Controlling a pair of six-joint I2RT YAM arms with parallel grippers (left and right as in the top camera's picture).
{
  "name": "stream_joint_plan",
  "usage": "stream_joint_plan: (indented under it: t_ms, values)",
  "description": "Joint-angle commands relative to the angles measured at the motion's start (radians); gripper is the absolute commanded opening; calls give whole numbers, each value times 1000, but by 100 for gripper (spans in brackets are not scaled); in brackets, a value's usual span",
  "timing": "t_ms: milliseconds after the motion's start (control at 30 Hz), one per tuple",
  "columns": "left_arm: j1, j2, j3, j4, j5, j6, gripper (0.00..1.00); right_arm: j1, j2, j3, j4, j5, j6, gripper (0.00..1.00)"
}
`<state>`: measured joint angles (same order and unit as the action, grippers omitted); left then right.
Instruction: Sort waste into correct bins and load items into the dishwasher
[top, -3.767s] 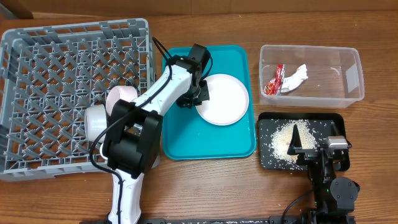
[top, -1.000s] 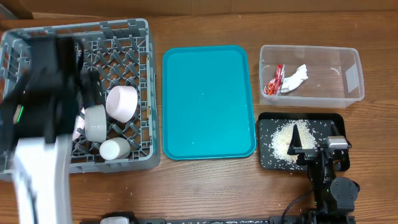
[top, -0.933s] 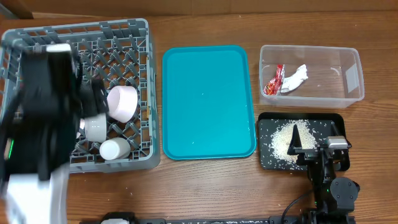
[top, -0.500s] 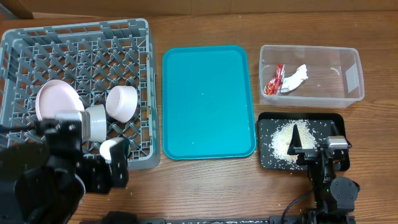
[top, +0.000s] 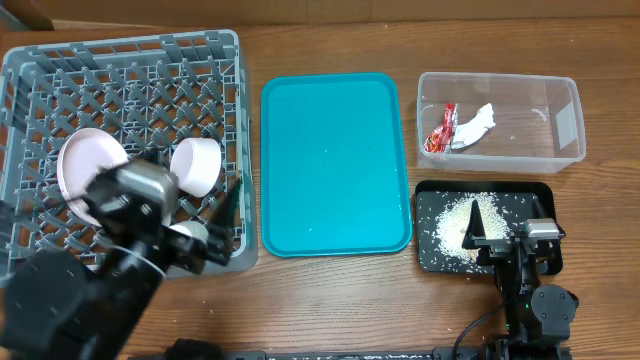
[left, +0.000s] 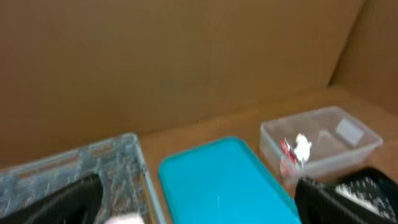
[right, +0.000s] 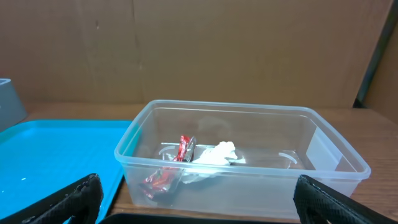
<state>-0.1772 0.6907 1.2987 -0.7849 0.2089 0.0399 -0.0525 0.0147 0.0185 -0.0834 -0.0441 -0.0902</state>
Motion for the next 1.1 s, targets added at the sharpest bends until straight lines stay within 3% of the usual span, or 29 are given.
stream_joint_plan:
  t_ms: [0, 200, 533, 933, 1067]
  values:
    - [-8, -129, -214, 126, 106, 69, 100, -6, -12, -11, 4, 8, -5, 100]
    - [-8, -398, -605, 401, 124, 69, 100, -6, -12, -11, 4, 8, -4, 100]
    - [-6, -690, -972, 512, 95, 69, 100, -6, -12, -11, 4, 8, -4, 100]
    - [-7, -688, -1298, 829, 85, 95, 100, -6, -12, -11, 4, 8, -4, 100]
    - [-7, -687, -1294, 798, 87, 95, 100, -6, -12, -11, 4, 8, -4, 100]
